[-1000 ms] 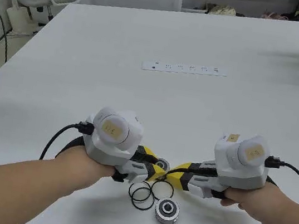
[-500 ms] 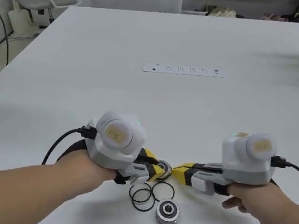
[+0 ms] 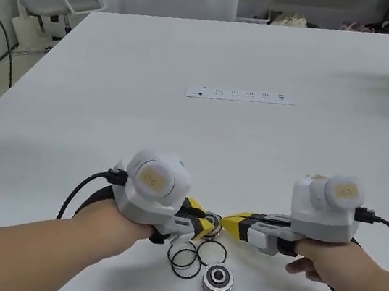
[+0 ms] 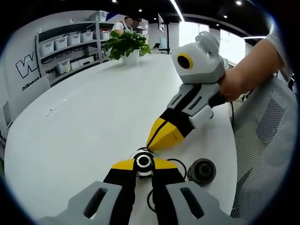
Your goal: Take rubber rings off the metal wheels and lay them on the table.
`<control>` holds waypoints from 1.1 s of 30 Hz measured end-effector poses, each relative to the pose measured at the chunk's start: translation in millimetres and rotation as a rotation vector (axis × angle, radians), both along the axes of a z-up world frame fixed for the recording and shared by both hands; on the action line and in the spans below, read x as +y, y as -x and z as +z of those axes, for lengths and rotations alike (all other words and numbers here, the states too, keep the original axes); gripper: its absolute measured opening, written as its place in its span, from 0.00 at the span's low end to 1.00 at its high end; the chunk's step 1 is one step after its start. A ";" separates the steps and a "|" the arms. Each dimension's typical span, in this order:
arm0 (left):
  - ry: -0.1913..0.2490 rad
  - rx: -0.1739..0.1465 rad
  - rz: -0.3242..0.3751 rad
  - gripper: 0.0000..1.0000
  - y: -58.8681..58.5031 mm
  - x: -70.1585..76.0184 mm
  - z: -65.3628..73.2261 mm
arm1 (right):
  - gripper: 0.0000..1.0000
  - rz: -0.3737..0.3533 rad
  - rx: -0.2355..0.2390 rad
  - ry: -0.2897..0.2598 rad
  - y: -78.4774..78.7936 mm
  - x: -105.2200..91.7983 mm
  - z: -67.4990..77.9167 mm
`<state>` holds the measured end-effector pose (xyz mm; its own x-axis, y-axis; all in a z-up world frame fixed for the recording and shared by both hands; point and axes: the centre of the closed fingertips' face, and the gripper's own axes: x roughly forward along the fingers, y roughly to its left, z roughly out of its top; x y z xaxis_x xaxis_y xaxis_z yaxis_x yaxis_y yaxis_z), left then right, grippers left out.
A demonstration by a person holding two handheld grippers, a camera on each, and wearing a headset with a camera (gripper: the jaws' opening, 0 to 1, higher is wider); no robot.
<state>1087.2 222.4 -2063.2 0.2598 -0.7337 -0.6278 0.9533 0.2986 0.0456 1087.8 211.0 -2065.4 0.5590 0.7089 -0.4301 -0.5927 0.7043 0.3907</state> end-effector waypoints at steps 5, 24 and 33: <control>-0.007 -0.003 0.004 0.07 0.1 0.1 -0.2 | 0.00 0.010 -0.006 -0.001 0.8 3.3 2.7; -0.009 -0.001 0.001 0.07 3.1 -0.2 0.3 | 0.00 0.065 -0.040 -0.018 6.4 15.6 10.9; -0.006 -0.002 0.000 0.07 2.5 0.1 0.0 | 0.00 0.083 -0.031 -0.129 10.2 22.2 23.7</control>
<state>1084.6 222.4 -2063.3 0.2609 -0.7301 -0.6316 0.9532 0.2983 0.0490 1077.7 233.2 -2041.8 0.5082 0.8012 -0.3160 -0.6597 0.5980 0.4551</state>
